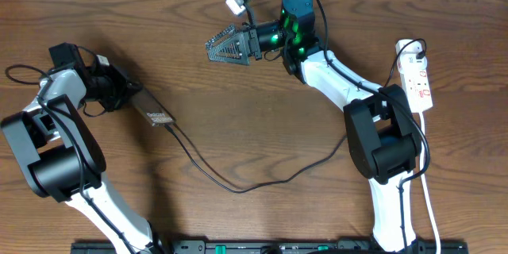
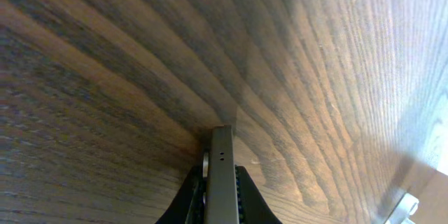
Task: Plug charger to phone and switch on socket
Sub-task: 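Set the phone flat on the table and open the left gripper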
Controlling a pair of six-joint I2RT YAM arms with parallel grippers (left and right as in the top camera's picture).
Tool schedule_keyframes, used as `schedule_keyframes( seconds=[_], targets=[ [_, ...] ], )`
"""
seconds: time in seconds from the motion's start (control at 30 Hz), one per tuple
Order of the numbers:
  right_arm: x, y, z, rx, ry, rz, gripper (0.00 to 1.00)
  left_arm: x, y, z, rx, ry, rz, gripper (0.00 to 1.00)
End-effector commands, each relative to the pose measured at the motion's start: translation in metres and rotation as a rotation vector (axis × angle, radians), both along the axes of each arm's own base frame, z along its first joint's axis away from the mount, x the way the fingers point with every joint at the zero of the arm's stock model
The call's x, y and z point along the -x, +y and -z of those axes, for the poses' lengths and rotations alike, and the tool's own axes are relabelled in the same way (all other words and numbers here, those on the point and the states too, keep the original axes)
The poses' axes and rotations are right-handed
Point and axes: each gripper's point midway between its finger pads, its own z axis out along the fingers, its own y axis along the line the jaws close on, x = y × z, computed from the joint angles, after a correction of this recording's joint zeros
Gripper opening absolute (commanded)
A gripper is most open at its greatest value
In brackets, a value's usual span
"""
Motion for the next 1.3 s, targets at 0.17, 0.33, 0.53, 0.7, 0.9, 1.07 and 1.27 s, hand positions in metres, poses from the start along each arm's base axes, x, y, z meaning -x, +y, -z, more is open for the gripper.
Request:
schedule_keyframes(
  seconds=[0.17, 0.33, 0.53, 0.7, 0.9, 1.07, 1.27],
  targets=[
    [-0.0033, -0.0058, -0.0123, -0.011, -0.023, 0.003, 0.99, 0.0161, -0.0064, 0.0162, 0.006, 0.05, 0.01, 0.07],
    [-0.0033, -0.0058, -0.0122, -0.011, -0.022, 0.003, 0.99, 0.0157, -0.0063, 0.0162, 0.006, 0.048, 0.01, 0.07],
    [-0.0033, -0.0058, -0.0123, -0.011, -0.023, 0.003, 0.99, 0.016, -0.0064, 0.0163, 0.006, 0.049, 0.01, 0.07],
    [-0.0033, -0.0058, -0.0123, -0.011, -0.023, 0.003, 0.99, 0.0159, -0.0064, 0.0163, 0.006, 0.048, 0.01, 0.09],
    [-0.0034, -0.0058, -0.0123, -0.011, -0.023, 0.003, 0.99, 0.0168, -0.0068, 0.0165, 0.008, 0.053, 0.01, 0.14],
    [-0.0034, -0.0058, -0.0123, -0.011, -0.023, 0.003, 0.99, 0.0174, -0.007, 0.0166, 0.009, 0.055, 0.01, 0.17],
    [-0.0041, -0.0056, -0.0123, -0.011, -0.023, 0.007, 0.99, 0.0186, -0.0076, 0.0168, 0.012, 0.061, 0.01, 0.23]
  ],
)
